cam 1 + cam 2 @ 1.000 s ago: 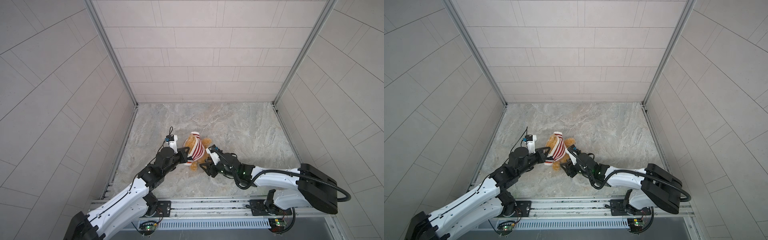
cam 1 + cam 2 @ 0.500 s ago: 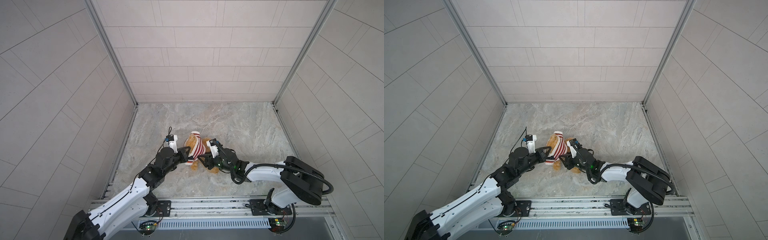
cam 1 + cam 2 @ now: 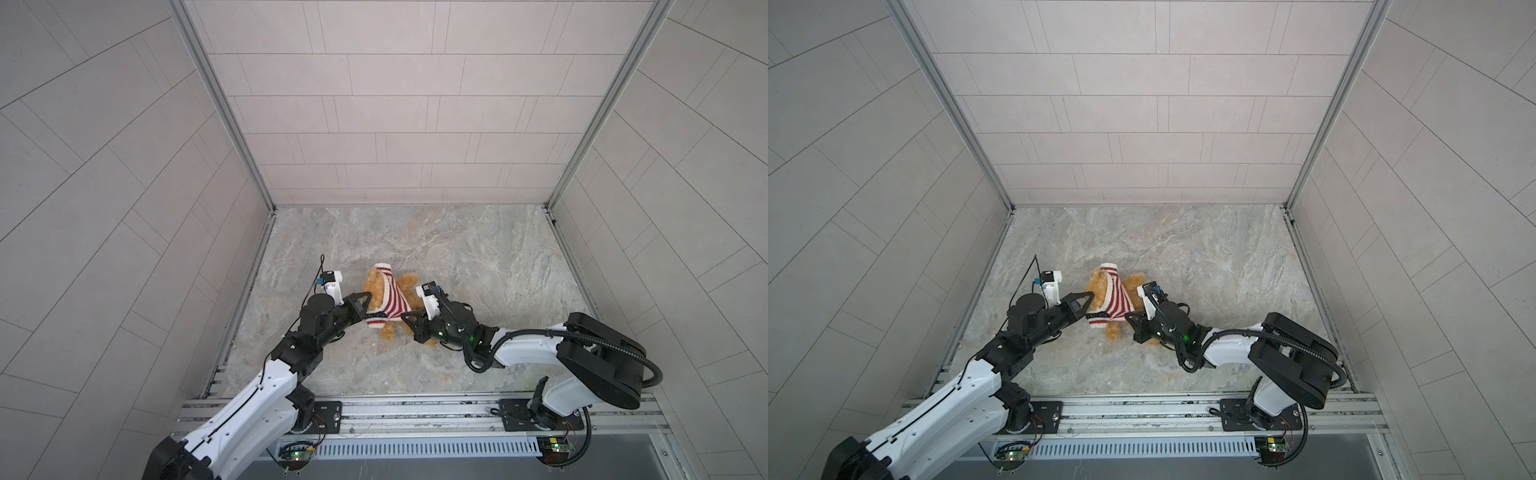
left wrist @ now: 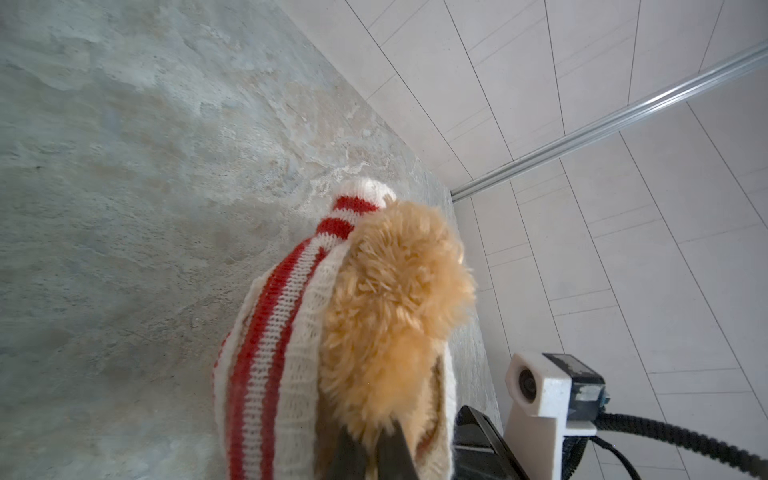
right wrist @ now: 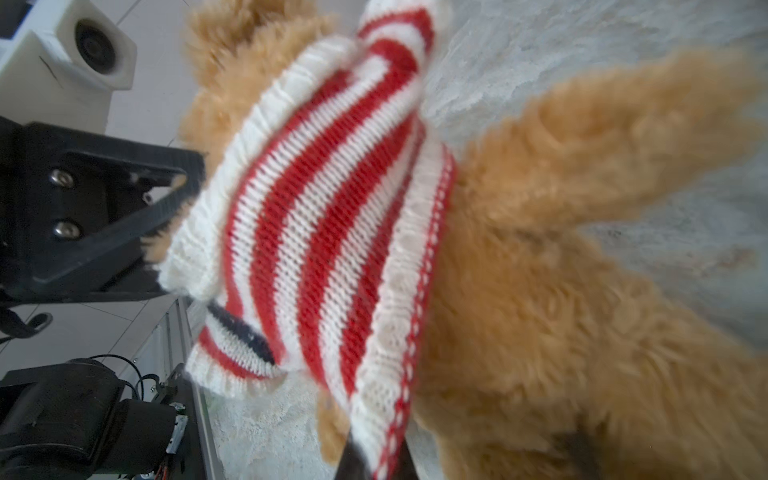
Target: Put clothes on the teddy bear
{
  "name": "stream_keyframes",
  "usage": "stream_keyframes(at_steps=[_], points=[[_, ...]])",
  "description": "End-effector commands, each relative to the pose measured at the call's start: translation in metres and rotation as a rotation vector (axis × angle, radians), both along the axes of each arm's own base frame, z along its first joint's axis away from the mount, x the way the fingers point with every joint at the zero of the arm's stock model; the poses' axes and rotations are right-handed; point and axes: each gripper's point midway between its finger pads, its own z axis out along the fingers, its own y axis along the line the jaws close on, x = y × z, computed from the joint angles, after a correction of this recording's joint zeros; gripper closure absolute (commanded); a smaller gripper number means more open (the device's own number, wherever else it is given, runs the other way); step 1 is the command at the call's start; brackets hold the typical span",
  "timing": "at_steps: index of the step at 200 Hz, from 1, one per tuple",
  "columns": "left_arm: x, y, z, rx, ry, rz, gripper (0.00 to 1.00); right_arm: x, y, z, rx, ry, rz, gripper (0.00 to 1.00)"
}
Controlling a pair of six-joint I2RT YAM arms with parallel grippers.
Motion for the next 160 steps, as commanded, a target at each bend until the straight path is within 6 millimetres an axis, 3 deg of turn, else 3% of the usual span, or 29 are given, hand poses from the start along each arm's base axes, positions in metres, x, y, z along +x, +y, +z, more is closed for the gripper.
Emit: stream_keyframes(at_steps=[1,29,66,91,113,139,160], points=[[0.003,0.005,0.017,-0.063,-0.05,0.01,1.0,0.002,-0.021,-0.032,-0.07,0.069,-0.088,1.0],[0.003,0.011,0.019,-0.067,-0.056,0.027,1.0,0.0,-0.033,-0.039,-0.121,0.076,-0.117,1.0],[0.006,0.025,0.021,-0.109,-0.054,0.058,1.0,-0.002,-0.067,-0.054,-0.275,0.084,-0.191,1.0],[0.008,0.032,0.026,-0.128,-0.063,0.067,1.0,-0.002,-0.08,-0.051,-0.318,0.069,-0.218,1.0],[0.008,0.028,0.029,-0.163,-0.062,0.049,1.0,0.0,-0.077,-0.047,-0.333,0.069,-0.207,1.0],[0.009,0.021,0.035,-0.249,-0.062,0.021,1.0,-0.002,-0.06,-0.046,-0.374,0.086,-0.149,1.0],[0.009,0.019,0.04,-0.283,-0.067,0.019,1.0,-0.009,-0.039,-0.033,-0.391,0.046,-0.063,0.89]])
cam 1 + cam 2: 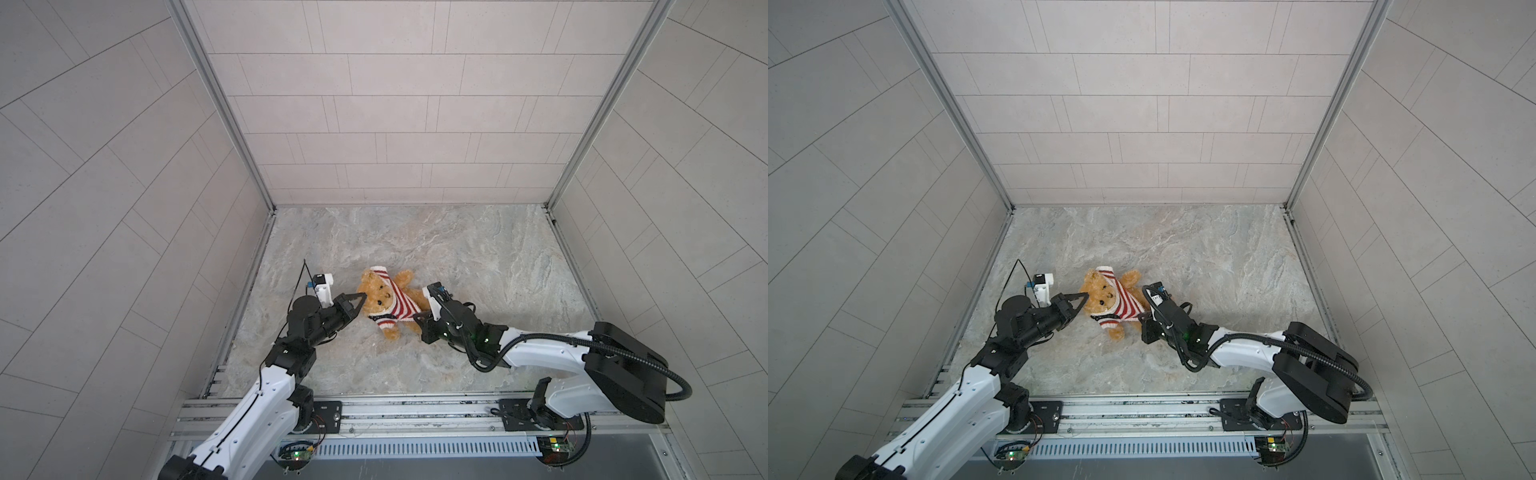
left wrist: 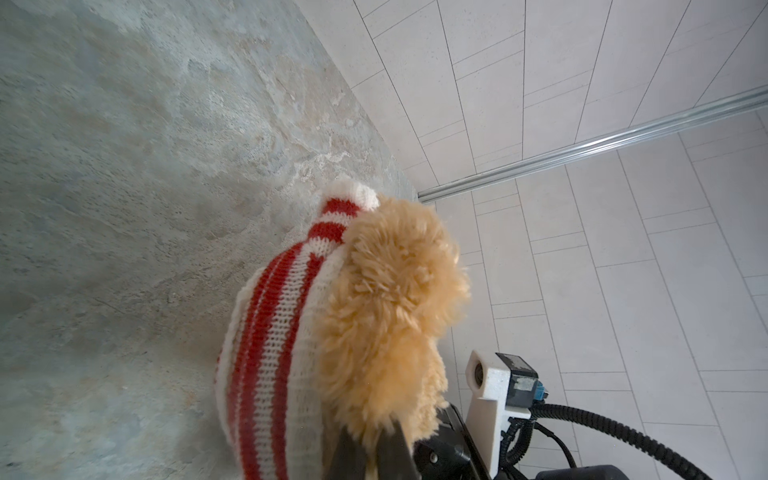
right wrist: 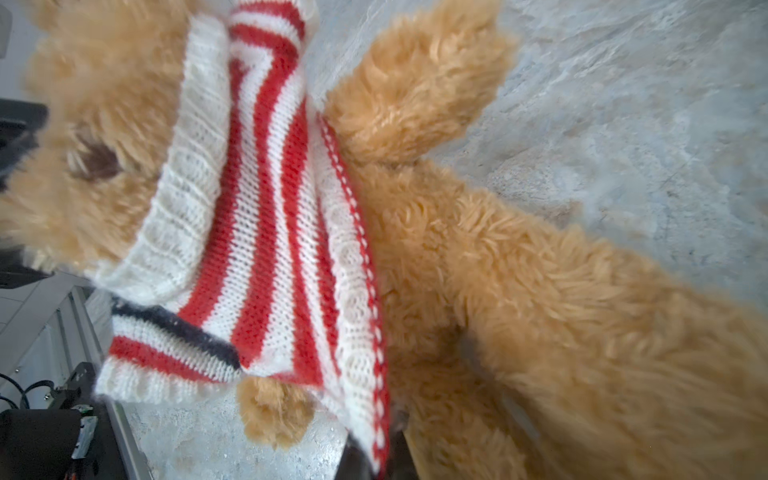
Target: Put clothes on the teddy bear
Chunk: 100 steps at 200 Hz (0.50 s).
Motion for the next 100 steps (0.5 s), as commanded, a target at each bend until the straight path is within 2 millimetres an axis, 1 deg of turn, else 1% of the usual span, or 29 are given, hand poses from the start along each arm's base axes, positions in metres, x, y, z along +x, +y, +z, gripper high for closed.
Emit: stream_keyframes(at_steps=[1,18,31,32,34,41,53,70,82,100], points=[[0.012,0.006,0.039,-0.09,-0.124,0.049,1.0,-0.01,-0.007,-0.019,-0.165,0.025,0.03,0.89],[0.011,0.006,0.041,-0.087,-0.13,0.05,1.0,-0.018,0.011,0.01,-0.149,-0.086,0.088,0.8],[0.01,0.007,0.038,-0.083,-0.122,0.05,1.0,-0.031,0.022,0.028,-0.167,-0.191,0.148,0.73],[0.01,0.007,0.038,-0.082,-0.121,0.051,1.0,-0.031,0.026,0.035,-0.159,-0.207,0.152,0.72],[0.01,0.007,0.037,-0.082,-0.119,0.05,1.0,-0.031,0.029,0.043,-0.158,-0.231,0.16,0.71],[0.01,0.007,0.038,-0.087,-0.118,0.051,1.0,-0.039,0.038,0.054,-0.174,-0.292,0.199,0.67],[0.01,0.006,0.039,-0.101,-0.118,0.051,1.0,-0.048,0.05,0.063,-0.2,-0.355,0.255,0.63],[0.01,0.006,0.042,-0.117,-0.121,0.051,1.0,-0.057,0.066,0.07,-0.225,-0.423,0.309,0.59],[0.009,0.006,0.044,-0.126,-0.122,0.052,1.0,-0.058,0.076,0.074,-0.22,-0.461,0.313,0.56],[0.007,0.005,0.049,-0.138,-0.128,0.054,1.0,-0.055,0.089,0.078,-0.198,-0.472,0.313,0.54]])
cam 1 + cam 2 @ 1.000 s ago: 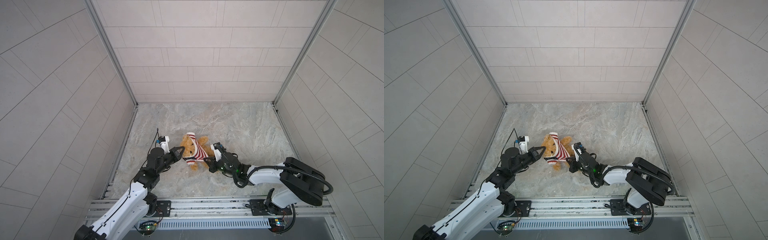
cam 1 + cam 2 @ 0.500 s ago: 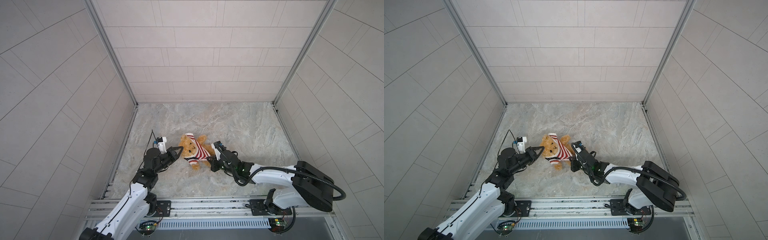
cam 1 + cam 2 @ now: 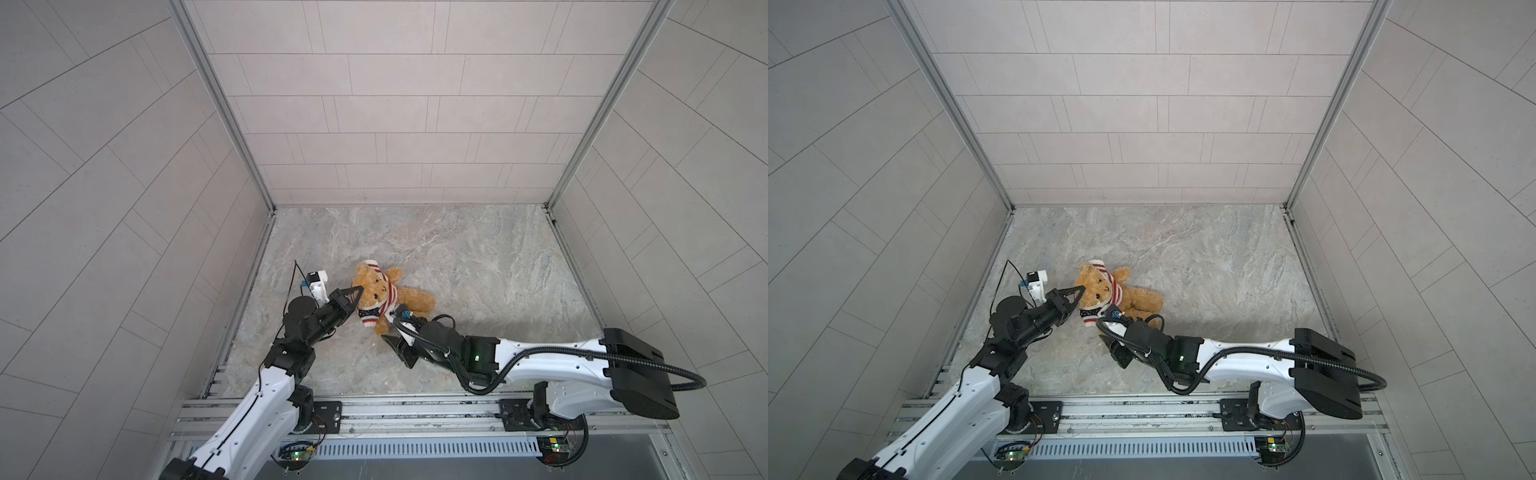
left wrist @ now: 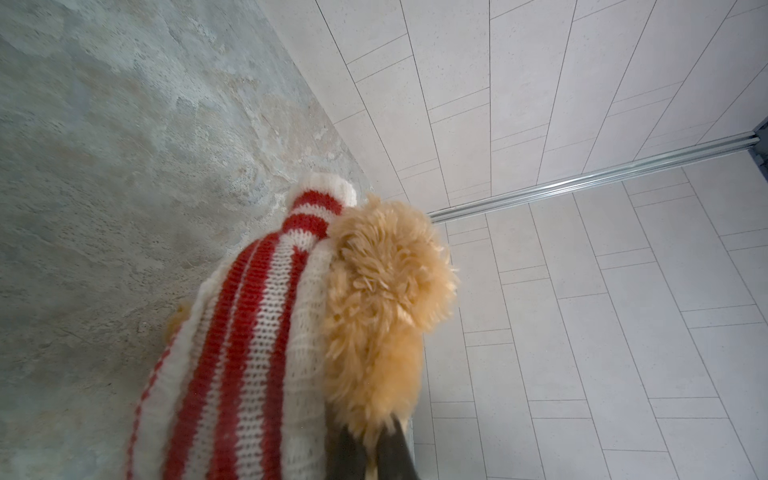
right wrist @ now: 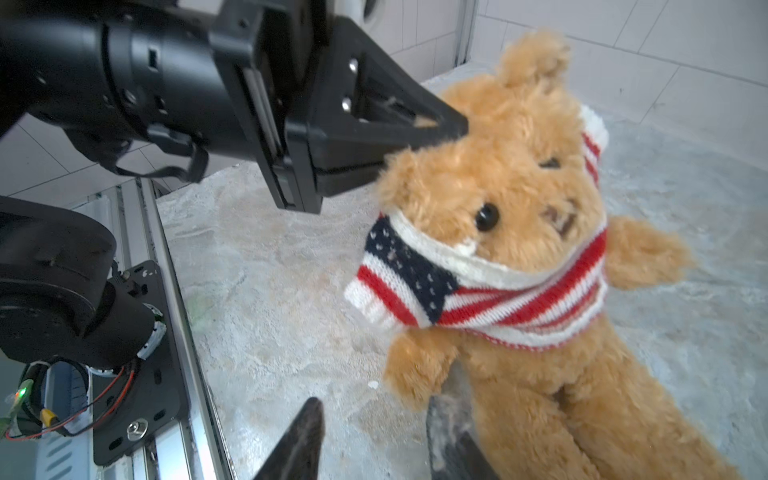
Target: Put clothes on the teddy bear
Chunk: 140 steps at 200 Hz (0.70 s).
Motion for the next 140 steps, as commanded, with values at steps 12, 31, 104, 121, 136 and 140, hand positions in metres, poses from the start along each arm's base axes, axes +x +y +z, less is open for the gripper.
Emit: stream_keyframes(at_steps=[12,31,104,121,136,140], points=[[-0.001,-0.001,0.032,-0.062,-0.101,0.008,1.0,0.013,0.018,0.005,-0.02,-0.098,-0.007,0.53],[-0.001,-0.003,0.034,-0.072,-0.105,0.003,1.0,0.015,0.033,0.006,-0.014,-0.108,0.015,0.53],[-0.003,-0.01,0.039,-0.105,-0.116,-0.014,1.0,0.038,0.05,-0.006,-0.029,-0.097,-0.027,0.63],[-0.004,-0.01,0.041,-0.112,-0.123,-0.014,1.0,0.043,0.05,-0.008,-0.042,-0.097,-0.047,0.72],[-0.003,-0.01,0.042,-0.118,-0.126,-0.015,1.0,0.047,0.047,-0.01,-0.05,-0.093,-0.066,0.81],[-0.003,-0.01,0.042,-0.12,-0.128,-0.015,1.0,0.047,0.047,-0.009,-0.047,-0.094,-0.065,0.84]])
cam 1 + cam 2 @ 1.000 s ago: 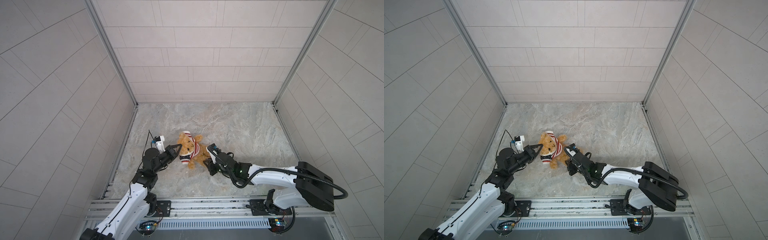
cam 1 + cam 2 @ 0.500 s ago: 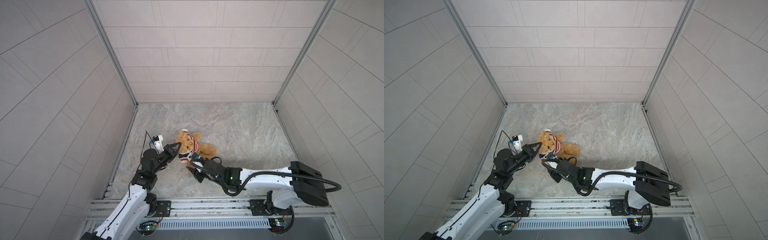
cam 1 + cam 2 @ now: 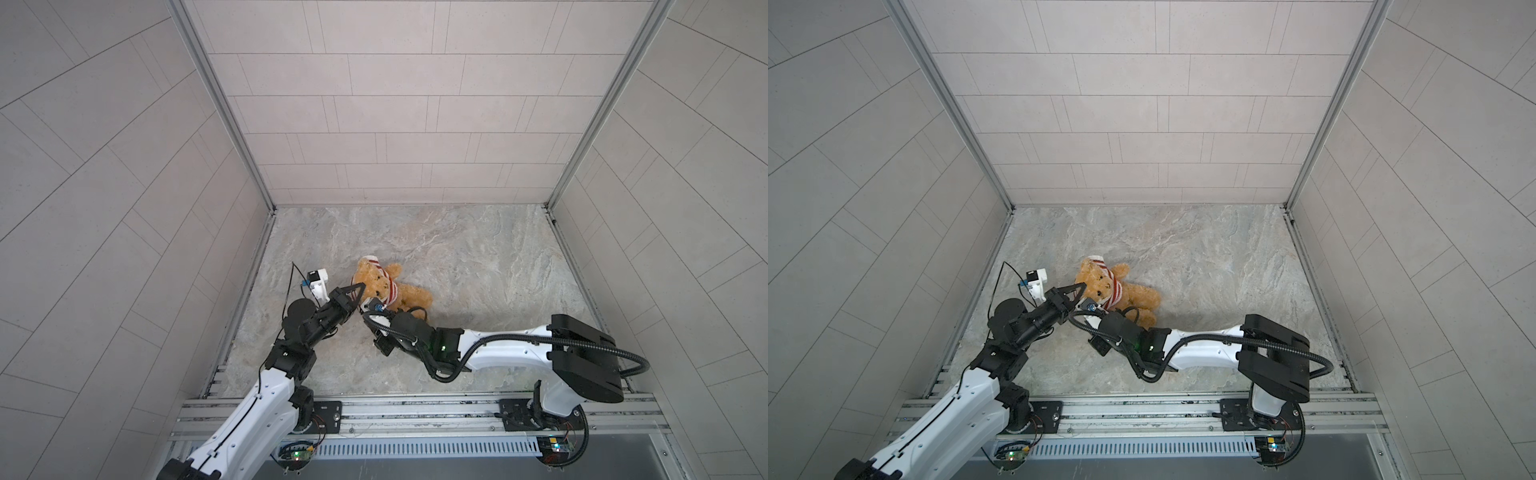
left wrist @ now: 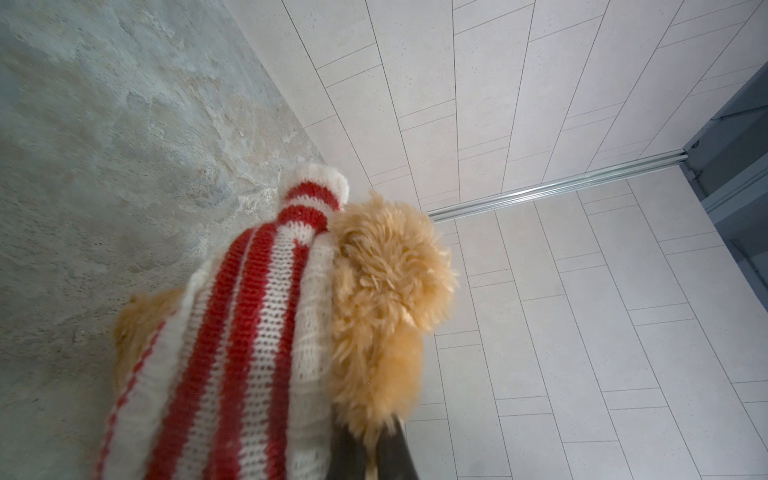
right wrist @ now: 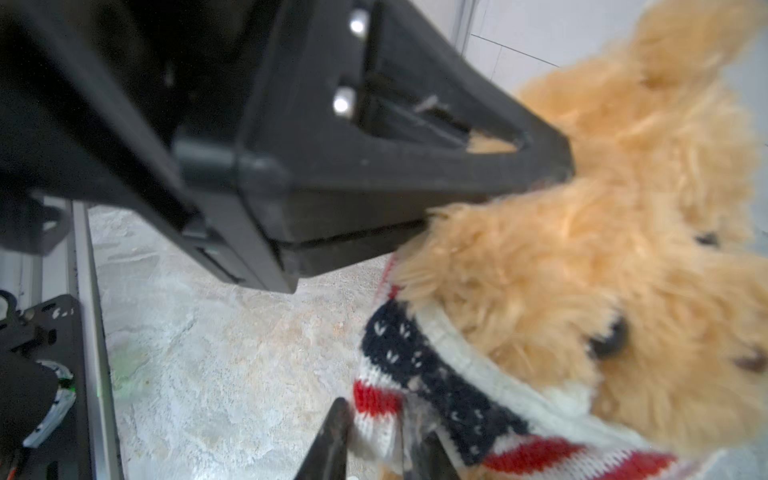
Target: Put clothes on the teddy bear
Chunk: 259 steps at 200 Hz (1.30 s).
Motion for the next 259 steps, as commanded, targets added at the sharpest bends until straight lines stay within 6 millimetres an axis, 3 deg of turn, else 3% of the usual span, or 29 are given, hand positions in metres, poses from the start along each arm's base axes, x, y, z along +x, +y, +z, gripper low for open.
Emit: stream_keyframes(at_steps=[1,28,61,94,120,174,208,214,228,259], points=[[0.0,-0.001,0.024,-0.044,-0.088,-0.003,1.0,0.008,-0.001,0.005,0.004,-0.014,-0.036,0.84],[0.0,-0.001,0.023,-0.045,-0.087,-0.002,1.0,0.006,-0.002,0.004,-0.008,-0.012,-0.026,1.0],[0.001,-0.001,0.031,-0.06,-0.096,-0.001,1.0,-0.011,-0.003,-0.009,0.001,0.022,0.047,1.0],[0.003,-0.001,0.041,-0.072,-0.113,0.007,1.0,-0.026,-0.011,-0.046,-0.062,0.138,0.073,1.0],[0.003,-0.002,0.049,-0.088,-0.127,-0.001,1.0,-0.031,-0.022,-0.061,-0.014,0.208,0.039,1.0],[-0.002,0.0,0.056,-0.1,-0.132,-0.021,1.0,-0.013,-0.052,-0.085,0.06,0.337,-0.111,1.0],[-0.005,0.007,0.058,-0.099,-0.141,-0.009,1.0,0.008,-0.08,-0.088,0.098,0.373,-0.248,1.0],[-0.006,0.008,0.059,-0.102,-0.143,-0.008,1.0,0.006,-0.092,-0.098,0.086,0.387,-0.274,1.0],[-0.007,0.01,0.061,-0.102,-0.148,-0.006,1.0,0.01,-0.103,-0.1,0.104,0.394,-0.311,1.0],[-0.006,0.008,0.056,-0.092,-0.13,-0.014,1.0,0.01,-0.106,-0.094,0.105,0.385,-0.316,1.0]])
